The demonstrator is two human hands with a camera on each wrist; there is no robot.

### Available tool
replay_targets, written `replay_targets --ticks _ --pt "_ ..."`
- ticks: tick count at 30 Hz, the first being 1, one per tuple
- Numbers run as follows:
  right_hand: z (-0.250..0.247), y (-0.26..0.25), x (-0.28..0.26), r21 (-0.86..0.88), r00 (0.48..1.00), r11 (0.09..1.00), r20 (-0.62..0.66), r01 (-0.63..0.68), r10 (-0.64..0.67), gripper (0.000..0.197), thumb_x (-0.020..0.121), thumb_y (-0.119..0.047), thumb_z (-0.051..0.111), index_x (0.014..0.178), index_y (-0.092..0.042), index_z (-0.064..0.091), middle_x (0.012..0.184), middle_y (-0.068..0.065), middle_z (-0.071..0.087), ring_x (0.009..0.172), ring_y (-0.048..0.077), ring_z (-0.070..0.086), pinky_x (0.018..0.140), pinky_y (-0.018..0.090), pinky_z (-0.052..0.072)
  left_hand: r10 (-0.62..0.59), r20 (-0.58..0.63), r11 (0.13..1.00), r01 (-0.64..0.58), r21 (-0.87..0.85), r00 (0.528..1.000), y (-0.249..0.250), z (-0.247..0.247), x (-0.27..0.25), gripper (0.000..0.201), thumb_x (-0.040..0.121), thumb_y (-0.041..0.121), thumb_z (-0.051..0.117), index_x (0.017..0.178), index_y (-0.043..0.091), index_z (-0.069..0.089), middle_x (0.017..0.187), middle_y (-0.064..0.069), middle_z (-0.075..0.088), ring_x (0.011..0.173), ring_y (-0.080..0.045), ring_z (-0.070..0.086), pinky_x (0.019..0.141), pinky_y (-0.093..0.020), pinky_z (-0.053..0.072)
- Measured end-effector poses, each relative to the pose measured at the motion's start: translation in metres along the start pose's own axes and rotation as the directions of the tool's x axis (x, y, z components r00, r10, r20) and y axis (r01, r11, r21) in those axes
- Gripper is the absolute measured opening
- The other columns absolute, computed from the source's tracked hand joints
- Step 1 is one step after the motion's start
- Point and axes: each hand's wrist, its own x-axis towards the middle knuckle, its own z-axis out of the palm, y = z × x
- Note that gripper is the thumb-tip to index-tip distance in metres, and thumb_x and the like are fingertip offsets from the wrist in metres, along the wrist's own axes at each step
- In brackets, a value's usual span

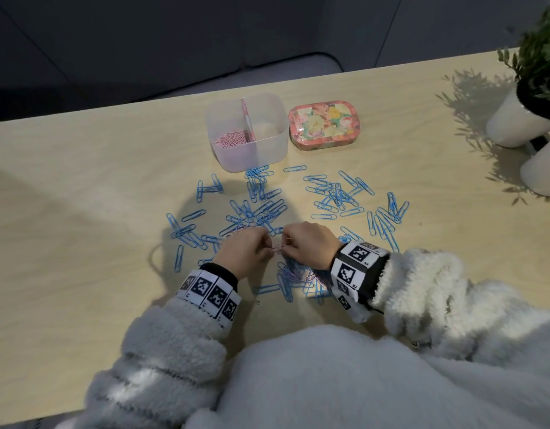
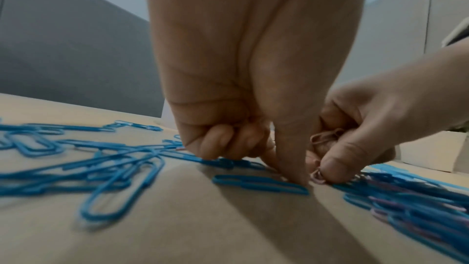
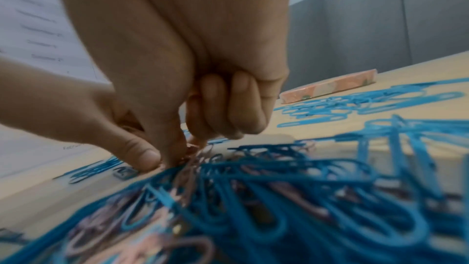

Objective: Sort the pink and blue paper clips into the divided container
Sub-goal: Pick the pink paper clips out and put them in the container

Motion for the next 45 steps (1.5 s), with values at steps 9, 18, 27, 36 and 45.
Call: replay_targets --ticks 9,18,27,36,45 --pt "-0.036 0.03 0.005 0.752 0.99 0.646 0.128 -0.131 0.051 0.023 0.092 -0.008 0.05 0.07 -0.013 0.049 0.057 0.006 0.045 0.038 0.005 0.036 0.038 0.012 0.027 -0.019 -0.149 0.97 -0.018 -0.244 0.989 -0.006 -0.048 0.002 0.013 0.092 0.02 0.05 0.085 0.012 0.056 0.057 0.005 0.041 0.053 -0.012 0.037 0.052 -0.026 0.029" --pt "-0.07 0.032 0.013 0.869 0.994 0.483 0.092 -0.108 0.056 0.017 0.092 -0.003 0.05 0.076 -0.008 0.055 0.057 0.004 0.058 0.045 0.017 0.049 0.036 0.013 0.036 -0.12 -0.501 0.989 0.06 -0.134 0.857 0.007 -0.132 0.08 0.019 0.087 0.011 0.042 0.096 0.001 0.057 0.099 -0.02 0.063 0.094 -0.033 0.055 0.078 -0.037 0.04" --pt "-0.129 -0.006 0.078 0.823 0.987 0.567 -0.109 0.024 0.116 0.025 0.089 0.009 0.045 0.07 -0.006 0.05 0.063 0.013 0.054 0.036 0.006 0.055 0.044 0.019 0.052 -0.082 -0.504 0.989 0.008 -0.148 0.86 -0.003 -0.113 0.095 0.044 0.083 0.003 0.036 0.124 0.006 0.052 0.125 -0.018 0.059 0.114 -0.034 0.054 0.093 -0.034 0.038" --pt "-0.138 -0.06 0.145 0.835 0.992 0.548 -0.015 -0.054 0.122 0.023 0.09 -0.006 0.045 0.071 -0.017 0.046 0.074 0.002 0.048 0.066 0.013 0.048 0.063 0.025 0.046 0.004 -0.53 0.986 -0.09 -0.137 0.848 -0.02 -0.072 0.02 0.032 0.083 -0.006 0.041 0.099 0.01 0.063 0.105 -0.011 0.062 0.098 -0.027 0.055 0.086 -0.038 0.045" --pt "-0.096 -0.008 0.036 0.684 0.999 0.729 0.032 -0.016 -0.008 0.02 0.092 0.003 0.044 0.098 0.003 0.062 0.076 0.007 0.062 0.046 -0.003 0.055 0.051 0.012 0.047 0.047 -0.068 0.986 -0.057 -0.157 0.997 -0.019 -0.011 -0.024 0.01 0.082 0.017 0.062 0.092 0.017 0.064 0.092 -0.002 0.064 0.082 -0.019 0.06 0.076 -0.032 0.049"
